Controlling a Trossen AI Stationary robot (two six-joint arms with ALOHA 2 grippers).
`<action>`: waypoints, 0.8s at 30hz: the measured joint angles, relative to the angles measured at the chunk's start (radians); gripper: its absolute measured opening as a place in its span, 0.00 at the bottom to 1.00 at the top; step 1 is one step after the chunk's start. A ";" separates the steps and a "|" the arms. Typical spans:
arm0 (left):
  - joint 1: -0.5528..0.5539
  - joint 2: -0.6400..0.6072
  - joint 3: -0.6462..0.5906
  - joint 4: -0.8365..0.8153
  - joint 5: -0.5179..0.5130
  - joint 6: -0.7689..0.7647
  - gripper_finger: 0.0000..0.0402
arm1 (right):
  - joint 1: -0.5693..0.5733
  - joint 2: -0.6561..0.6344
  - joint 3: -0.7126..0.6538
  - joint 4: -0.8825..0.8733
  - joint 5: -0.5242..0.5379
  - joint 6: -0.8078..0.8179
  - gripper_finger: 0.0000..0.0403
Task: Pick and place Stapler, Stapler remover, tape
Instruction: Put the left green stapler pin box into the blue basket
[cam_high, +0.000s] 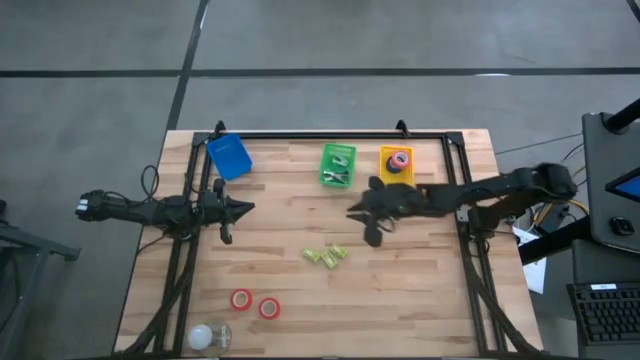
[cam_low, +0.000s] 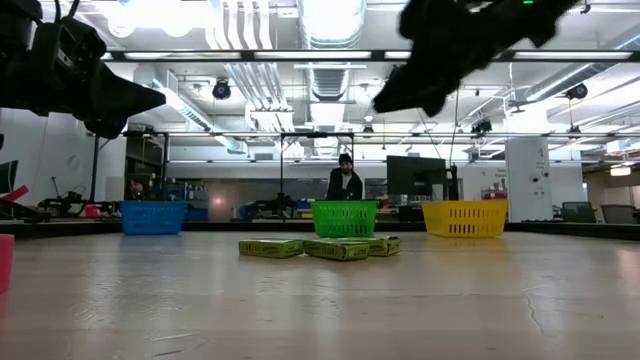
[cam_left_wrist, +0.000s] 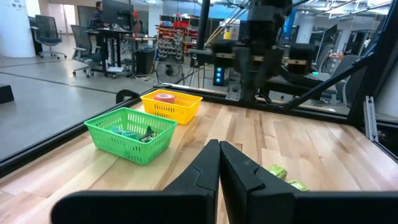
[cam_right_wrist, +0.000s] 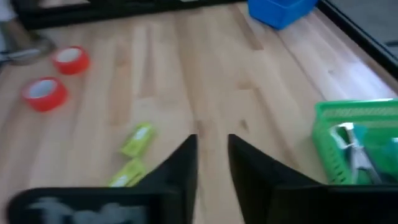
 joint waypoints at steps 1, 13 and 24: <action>0.000 0.000 0.000 0.000 0.000 0.000 0.03 | 0.012 -0.033 -0.037 0.024 0.000 0.006 0.13; 0.000 0.000 0.000 0.000 0.000 0.000 0.03 | 0.089 -0.411 -0.391 0.147 0.030 0.041 0.02; 0.000 0.000 0.000 0.000 0.000 0.000 0.03 | 0.101 -0.753 -0.610 0.239 0.030 -0.025 0.02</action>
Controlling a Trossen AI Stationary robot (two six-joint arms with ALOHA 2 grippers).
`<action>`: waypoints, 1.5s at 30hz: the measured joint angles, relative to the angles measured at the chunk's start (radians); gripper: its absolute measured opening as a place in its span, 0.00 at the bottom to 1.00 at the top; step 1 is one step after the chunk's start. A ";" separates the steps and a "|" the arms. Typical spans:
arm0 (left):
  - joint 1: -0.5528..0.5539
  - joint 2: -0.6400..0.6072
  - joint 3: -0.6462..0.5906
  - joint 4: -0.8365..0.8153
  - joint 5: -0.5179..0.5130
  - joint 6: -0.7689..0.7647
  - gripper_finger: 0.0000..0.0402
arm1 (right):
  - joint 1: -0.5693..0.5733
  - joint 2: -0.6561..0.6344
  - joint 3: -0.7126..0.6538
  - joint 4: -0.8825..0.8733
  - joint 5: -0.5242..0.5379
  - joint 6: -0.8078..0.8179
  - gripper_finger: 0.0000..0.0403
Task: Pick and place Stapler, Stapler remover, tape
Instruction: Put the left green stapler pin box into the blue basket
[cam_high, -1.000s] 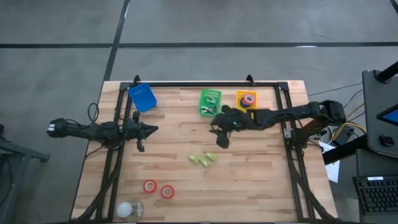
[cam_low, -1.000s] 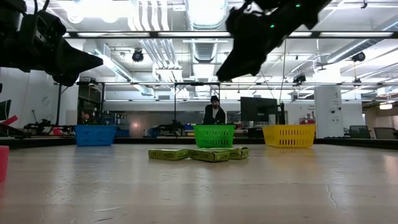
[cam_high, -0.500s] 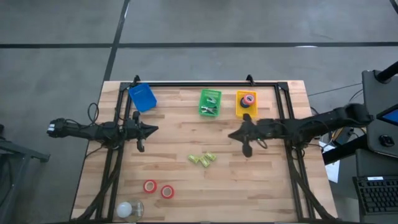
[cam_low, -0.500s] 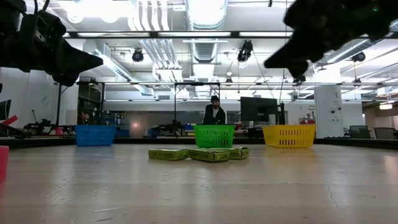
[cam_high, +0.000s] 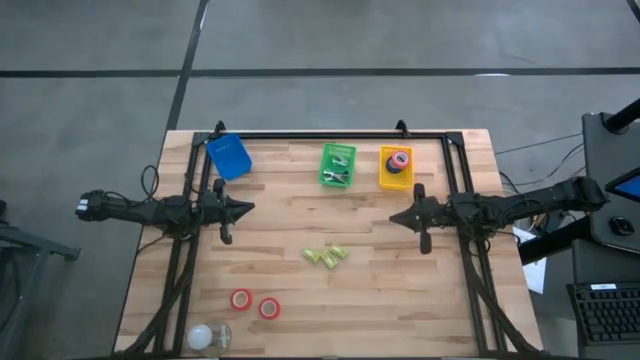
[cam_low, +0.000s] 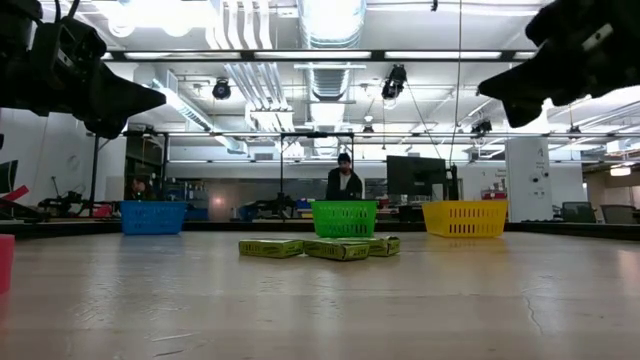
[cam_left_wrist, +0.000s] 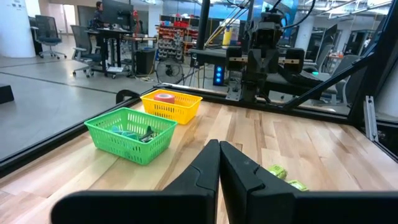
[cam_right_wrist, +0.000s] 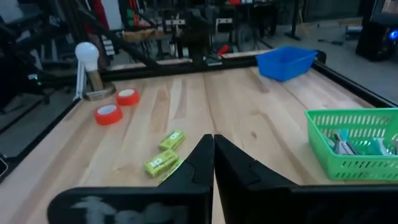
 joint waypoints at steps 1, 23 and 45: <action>0.000 0.000 0.000 0.000 0.000 0.000 0.03 | 0.000 -0.024 -0.013 -0.001 0.000 -0.001 0.02; 0.000 0.000 0.000 0.000 0.000 0.000 0.03 | 0.000 -0.131 -0.133 -0.053 -0.003 -0.004 0.02; 0.000 0.000 0.000 0.001 0.000 0.000 0.03 | 0.000 -0.131 -0.133 -0.055 -0.003 -0.002 0.02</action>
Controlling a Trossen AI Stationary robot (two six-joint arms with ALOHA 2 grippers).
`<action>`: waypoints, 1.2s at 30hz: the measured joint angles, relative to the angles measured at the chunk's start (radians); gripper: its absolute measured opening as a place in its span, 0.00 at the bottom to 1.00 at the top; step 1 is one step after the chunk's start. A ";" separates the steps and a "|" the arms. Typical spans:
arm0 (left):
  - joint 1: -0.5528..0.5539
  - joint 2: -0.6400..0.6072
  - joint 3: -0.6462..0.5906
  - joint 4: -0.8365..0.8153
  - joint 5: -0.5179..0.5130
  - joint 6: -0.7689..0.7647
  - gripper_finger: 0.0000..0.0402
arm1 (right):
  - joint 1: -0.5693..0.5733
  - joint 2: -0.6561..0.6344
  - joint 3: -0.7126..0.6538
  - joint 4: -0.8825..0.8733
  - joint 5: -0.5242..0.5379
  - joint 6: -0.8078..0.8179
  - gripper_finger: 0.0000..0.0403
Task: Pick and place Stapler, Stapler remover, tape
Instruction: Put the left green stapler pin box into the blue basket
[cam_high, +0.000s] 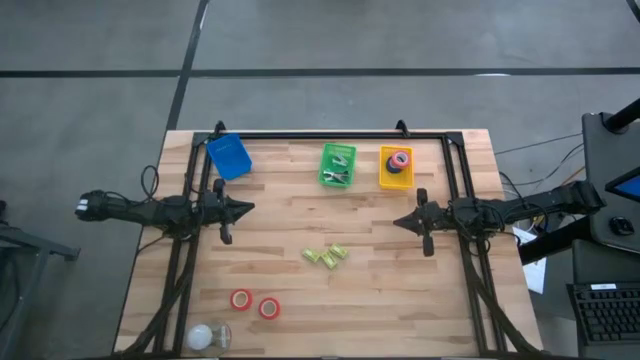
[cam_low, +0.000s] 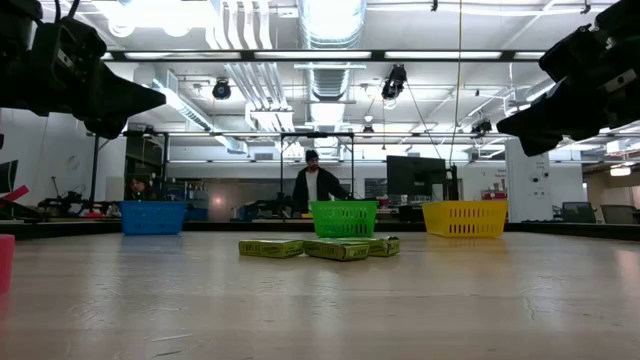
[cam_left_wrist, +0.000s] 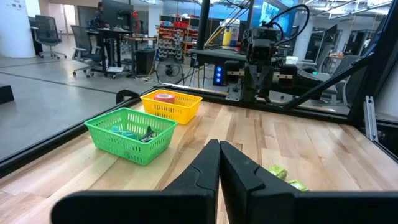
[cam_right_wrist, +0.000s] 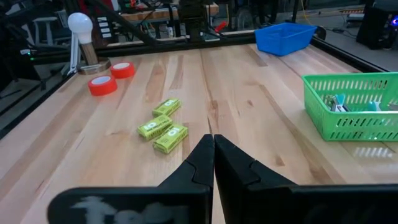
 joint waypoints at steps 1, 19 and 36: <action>0.000 0.000 0.000 0.000 0.000 0.000 0.03 | 0.000 0.000 0.000 0.000 0.000 0.000 0.02; 0.001 0.005 0.000 0.354 -0.046 -0.372 0.03 | 0.000 0.000 0.000 0.000 0.000 0.000 0.02; -0.005 0.613 0.329 0.084 0.043 -0.388 0.43 | 0.000 0.000 0.000 0.000 0.000 0.000 0.02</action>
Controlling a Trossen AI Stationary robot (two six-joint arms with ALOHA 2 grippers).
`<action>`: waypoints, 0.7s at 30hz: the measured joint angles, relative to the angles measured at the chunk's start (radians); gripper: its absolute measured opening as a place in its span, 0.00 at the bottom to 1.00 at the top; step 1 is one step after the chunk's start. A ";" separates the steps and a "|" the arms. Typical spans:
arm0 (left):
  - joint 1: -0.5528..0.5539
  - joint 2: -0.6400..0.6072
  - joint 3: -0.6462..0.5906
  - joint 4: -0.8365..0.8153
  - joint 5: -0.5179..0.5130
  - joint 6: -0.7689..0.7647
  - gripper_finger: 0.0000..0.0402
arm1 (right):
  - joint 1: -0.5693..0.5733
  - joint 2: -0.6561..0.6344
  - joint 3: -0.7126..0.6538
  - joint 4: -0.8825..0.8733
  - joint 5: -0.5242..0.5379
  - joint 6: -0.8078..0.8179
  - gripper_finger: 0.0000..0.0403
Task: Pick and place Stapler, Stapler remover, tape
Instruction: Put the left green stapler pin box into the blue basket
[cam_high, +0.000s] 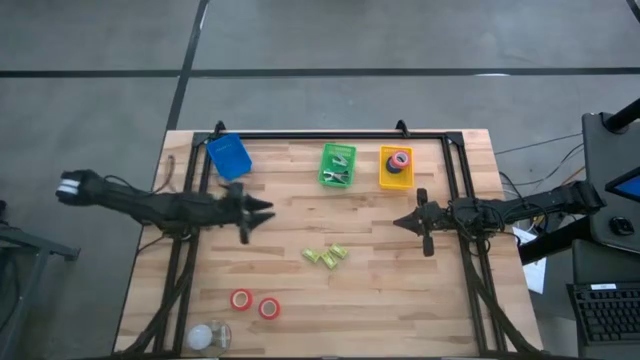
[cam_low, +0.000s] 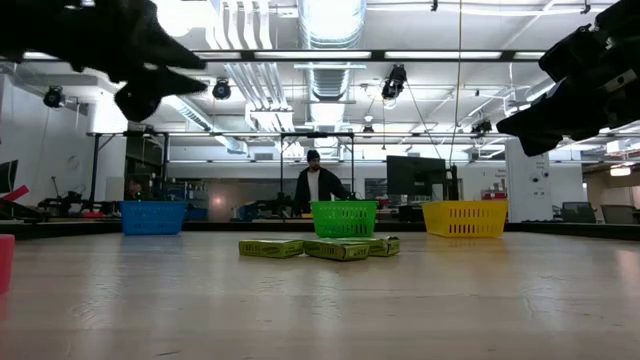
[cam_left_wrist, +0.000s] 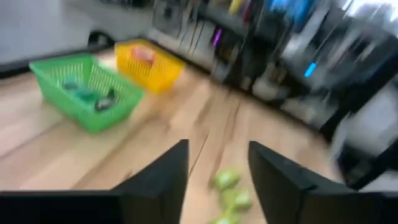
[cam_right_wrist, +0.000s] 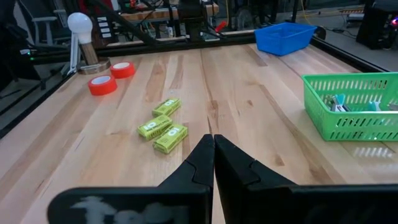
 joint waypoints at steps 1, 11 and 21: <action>0.000 0.046 0.033 -0.021 0.010 0.009 0.46 | 0.000 0.000 0.000 0.000 0.000 0.000 0.02; -0.007 0.441 0.318 -0.260 0.099 0.174 0.55 | 0.000 0.000 0.000 0.000 0.000 0.000 0.02; -0.017 0.630 0.459 -0.306 0.149 0.268 0.55 | 0.000 -0.001 0.000 0.000 0.000 0.000 0.02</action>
